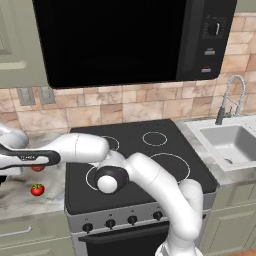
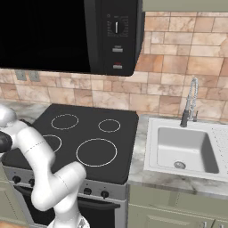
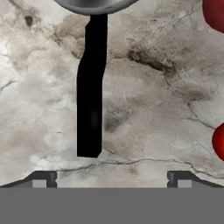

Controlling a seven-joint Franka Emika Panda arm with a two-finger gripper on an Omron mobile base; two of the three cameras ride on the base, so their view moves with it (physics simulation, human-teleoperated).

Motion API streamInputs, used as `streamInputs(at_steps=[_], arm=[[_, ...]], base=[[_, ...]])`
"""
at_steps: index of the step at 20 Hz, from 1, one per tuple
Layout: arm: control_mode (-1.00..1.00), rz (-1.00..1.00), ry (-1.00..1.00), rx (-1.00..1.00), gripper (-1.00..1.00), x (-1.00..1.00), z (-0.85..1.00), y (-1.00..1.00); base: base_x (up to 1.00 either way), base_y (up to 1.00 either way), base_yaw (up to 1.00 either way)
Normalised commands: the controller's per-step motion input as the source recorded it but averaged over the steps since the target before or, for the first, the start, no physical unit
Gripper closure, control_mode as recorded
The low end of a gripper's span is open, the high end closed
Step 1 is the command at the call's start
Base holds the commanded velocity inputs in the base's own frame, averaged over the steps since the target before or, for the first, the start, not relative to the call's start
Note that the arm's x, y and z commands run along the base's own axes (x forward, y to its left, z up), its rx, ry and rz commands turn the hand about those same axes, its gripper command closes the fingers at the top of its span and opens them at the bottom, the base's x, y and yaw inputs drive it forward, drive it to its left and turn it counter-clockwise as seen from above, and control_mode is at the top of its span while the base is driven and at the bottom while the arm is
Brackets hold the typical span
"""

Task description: Place the pan on the rear left burner on the stove. Then place the tomato and the onion in the pan and turn on the rear left burner.

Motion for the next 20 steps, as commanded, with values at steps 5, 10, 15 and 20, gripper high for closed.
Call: streamInputs(at_steps=[5,10,15,20], arm=[[-1.0,0.0,-0.05,-0.01,-1.0,0.19,-0.08,0.24],[-1.0,0.0,-0.06,0.0,-1.0,0.2,-0.04,0.21],[-1.0,0.0,-0.03,-0.01,-1.0,0.16,-0.05,0.19],[-1.0,0.0,0.0,-0.02,-1.0,0.14,-0.08,0.15]], base=[[0.0,0.0,0.0],[0.0,0.0,0.0],[0.0,0.0,0.0],[0.0,0.0,0.0]])
